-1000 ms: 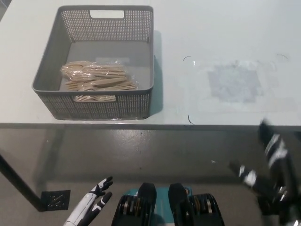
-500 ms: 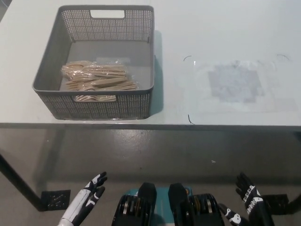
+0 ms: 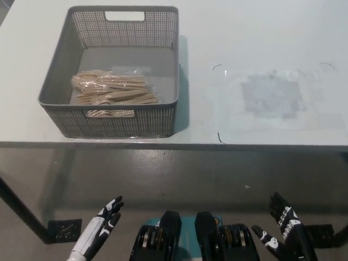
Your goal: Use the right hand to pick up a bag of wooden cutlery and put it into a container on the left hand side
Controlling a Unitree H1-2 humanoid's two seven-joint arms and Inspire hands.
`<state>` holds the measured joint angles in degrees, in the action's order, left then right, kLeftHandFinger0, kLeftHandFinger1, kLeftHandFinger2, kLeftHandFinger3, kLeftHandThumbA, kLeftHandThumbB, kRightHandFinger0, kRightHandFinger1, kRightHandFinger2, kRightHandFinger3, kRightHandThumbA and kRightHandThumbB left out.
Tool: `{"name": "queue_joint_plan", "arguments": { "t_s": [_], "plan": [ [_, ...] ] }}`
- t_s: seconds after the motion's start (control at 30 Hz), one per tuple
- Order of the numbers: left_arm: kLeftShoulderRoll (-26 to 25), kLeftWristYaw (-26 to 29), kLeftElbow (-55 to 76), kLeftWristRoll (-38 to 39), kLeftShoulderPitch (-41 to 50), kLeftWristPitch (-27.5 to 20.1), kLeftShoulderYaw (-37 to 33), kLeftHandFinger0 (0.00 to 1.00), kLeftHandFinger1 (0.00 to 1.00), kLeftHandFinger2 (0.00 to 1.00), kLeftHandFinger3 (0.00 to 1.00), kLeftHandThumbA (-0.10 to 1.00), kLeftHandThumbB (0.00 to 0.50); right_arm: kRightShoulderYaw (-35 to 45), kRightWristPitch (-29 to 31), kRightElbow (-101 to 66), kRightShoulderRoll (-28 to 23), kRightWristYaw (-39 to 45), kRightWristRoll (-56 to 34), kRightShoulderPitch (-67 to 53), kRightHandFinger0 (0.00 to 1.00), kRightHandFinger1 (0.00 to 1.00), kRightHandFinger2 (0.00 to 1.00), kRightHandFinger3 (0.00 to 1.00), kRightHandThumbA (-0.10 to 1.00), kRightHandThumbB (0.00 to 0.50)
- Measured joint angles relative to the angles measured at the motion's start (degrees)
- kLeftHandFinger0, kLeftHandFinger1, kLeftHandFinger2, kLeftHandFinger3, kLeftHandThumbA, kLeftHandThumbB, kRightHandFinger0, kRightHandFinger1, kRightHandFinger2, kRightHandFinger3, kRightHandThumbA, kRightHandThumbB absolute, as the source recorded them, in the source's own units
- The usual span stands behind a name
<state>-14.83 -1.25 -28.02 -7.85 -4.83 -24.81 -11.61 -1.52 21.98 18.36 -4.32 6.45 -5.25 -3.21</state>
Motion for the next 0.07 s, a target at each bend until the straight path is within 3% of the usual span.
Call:
{"name": "queue_joint_plan", "arguments": {
  "t_s": [0.07],
  "plan": [
    [0.1,0.0,0.0,0.0,0.0,0.0,0.0,1.0,1.0,1.0,1.0,1.0,0.401,0.0,0.0,0.0,-0.1,0.0,0.1,0.2,1.0,1.0,1.0,1.0,1.0,0.363]
  ]
}}
